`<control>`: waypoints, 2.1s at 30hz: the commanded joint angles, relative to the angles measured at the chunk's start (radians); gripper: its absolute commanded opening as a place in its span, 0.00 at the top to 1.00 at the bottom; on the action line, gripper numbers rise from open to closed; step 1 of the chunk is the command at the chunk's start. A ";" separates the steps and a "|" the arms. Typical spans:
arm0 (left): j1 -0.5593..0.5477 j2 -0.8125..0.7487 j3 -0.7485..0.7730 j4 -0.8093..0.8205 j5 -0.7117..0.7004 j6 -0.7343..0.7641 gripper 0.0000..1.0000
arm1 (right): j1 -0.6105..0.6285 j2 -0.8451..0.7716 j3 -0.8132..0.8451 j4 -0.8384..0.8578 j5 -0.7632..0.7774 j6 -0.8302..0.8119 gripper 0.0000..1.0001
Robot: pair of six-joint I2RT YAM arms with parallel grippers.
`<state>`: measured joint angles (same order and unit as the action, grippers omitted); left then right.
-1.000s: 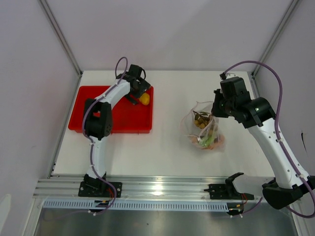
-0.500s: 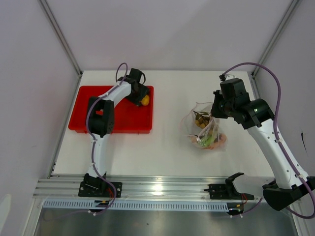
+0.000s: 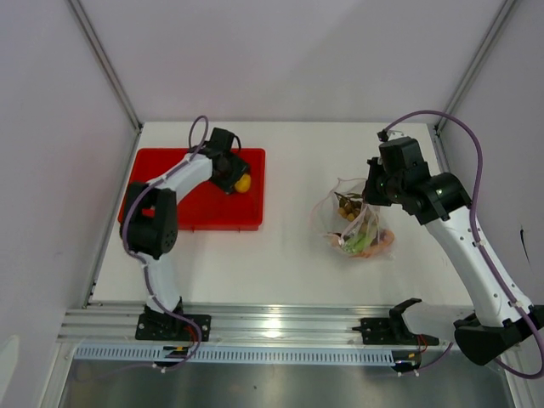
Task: Place the food in the zip-top bag and seal the zipper
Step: Pick up the fake fruit from the bin, then place the fake fruit in the zipper food storage bag.
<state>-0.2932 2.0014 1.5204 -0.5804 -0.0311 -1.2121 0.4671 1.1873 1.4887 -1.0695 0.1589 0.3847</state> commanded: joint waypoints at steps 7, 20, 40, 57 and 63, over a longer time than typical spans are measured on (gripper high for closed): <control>-0.208 -0.613 -0.220 0.053 -0.029 0.274 0.96 | -0.007 -0.017 -0.019 0.069 -0.038 0.019 1.00; -0.622 -0.690 -0.302 0.363 0.361 0.569 0.99 | -0.010 -0.058 -0.016 0.077 -0.232 0.059 1.00; -0.730 -0.533 -0.179 0.287 0.171 0.586 0.01 | -0.010 -0.137 -0.042 0.065 -0.340 0.089 1.00; -0.865 -0.935 -0.442 0.375 -0.320 0.776 0.01 | -0.010 -0.120 0.028 -0.018 -0.509 -0.016 1.00; -0.859 -0.799 -0.361 0.284 -0.201 0.787 0.01 | -0.010 -0.132 0.016 -0.055 -0.568 -0.096 1.00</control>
<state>-1.1522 1.1213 1.1168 -0.2337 -0.2749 -0.4591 0.4549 1.0763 1.4689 -1.1248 -0.3355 0.3527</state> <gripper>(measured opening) 0.994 0.003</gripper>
